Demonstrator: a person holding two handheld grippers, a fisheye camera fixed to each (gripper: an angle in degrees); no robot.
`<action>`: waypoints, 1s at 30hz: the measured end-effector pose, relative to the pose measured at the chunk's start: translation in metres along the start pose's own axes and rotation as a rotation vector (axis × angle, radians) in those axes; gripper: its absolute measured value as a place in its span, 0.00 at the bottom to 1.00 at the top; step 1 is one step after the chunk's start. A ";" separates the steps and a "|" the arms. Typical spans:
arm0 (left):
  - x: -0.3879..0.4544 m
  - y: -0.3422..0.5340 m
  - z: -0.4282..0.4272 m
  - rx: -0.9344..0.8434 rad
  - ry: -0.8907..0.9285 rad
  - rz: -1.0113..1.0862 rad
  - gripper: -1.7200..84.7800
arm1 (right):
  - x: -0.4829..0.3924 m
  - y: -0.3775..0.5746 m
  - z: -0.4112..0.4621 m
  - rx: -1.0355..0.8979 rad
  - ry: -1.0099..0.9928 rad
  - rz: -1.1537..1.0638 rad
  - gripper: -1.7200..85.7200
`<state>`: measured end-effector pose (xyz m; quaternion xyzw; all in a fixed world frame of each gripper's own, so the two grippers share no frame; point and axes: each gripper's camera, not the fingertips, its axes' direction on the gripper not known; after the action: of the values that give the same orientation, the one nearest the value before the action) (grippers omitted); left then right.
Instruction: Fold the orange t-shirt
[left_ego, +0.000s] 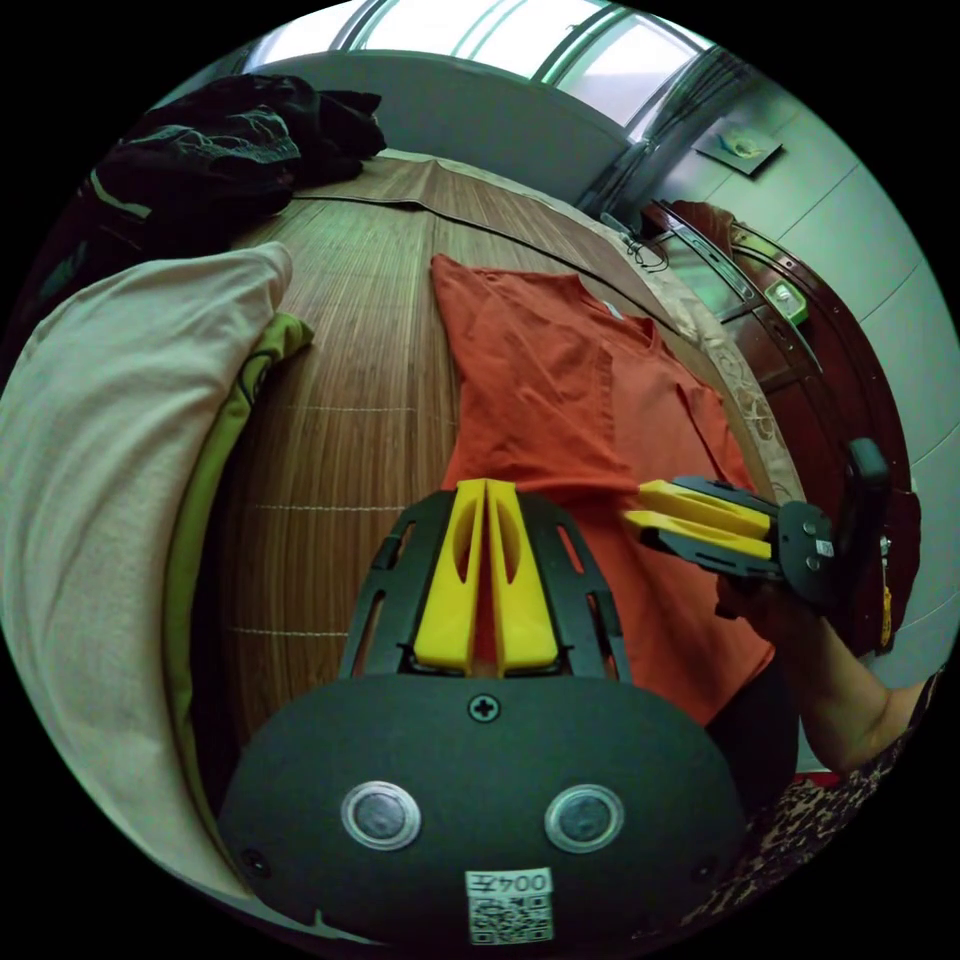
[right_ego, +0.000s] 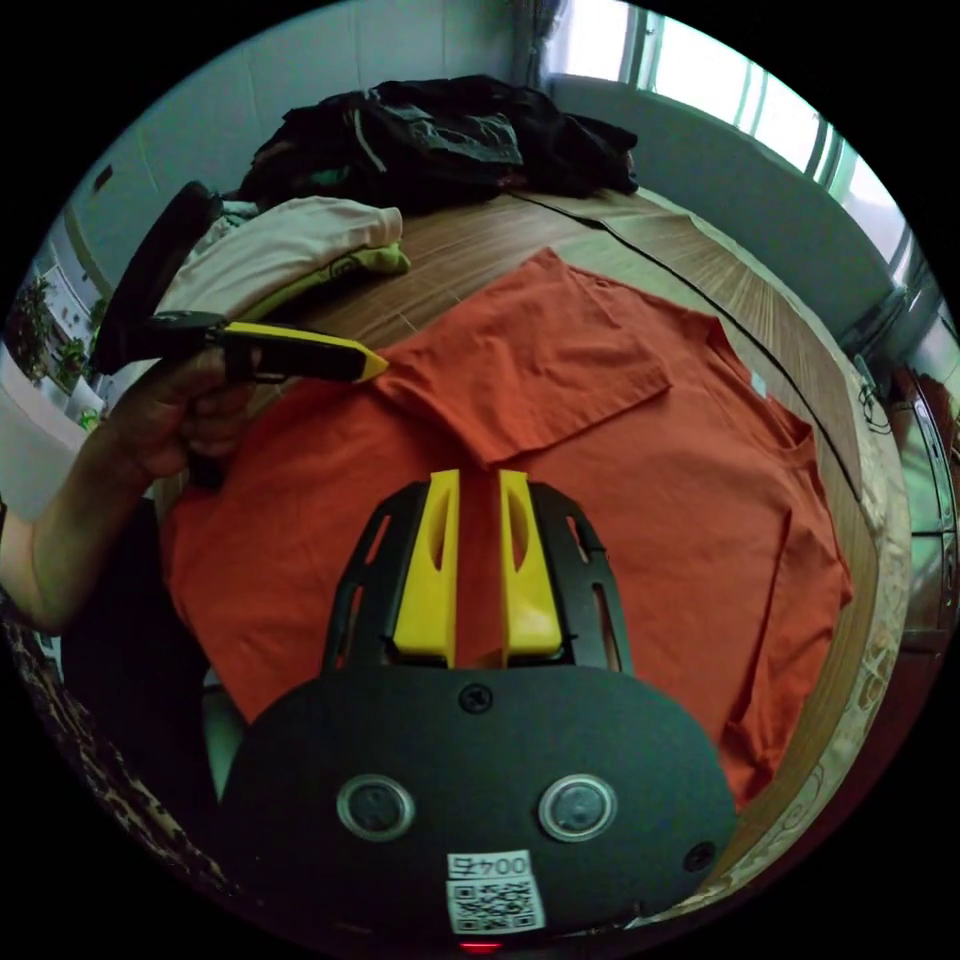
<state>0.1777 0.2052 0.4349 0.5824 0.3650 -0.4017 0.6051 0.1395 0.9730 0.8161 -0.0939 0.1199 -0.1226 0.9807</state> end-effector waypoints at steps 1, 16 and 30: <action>0.000 0.001 0.000 -0.001 0.002 -0.001 0.02 | 0.000 -0.001 0.000 0.004 0.001 0.002 0.10; 0.010 0.010 0.006 -0.006 0.002 0.000 0.02 | 0.063 0.001 0.002 -0.046 -0.191 0.222 0.06; 0.045 0.021 0.027 -0.013 -0.024 0.020 0.02 | 0.110 -0.103 0.069 -0.120 0.155 0.235 0.01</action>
<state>0.2149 0.1756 0.4038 0.5770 0.3545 -0.4002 0.6174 0.2385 0.8567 0.8808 -0.1281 0.2125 -0.0065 0.9687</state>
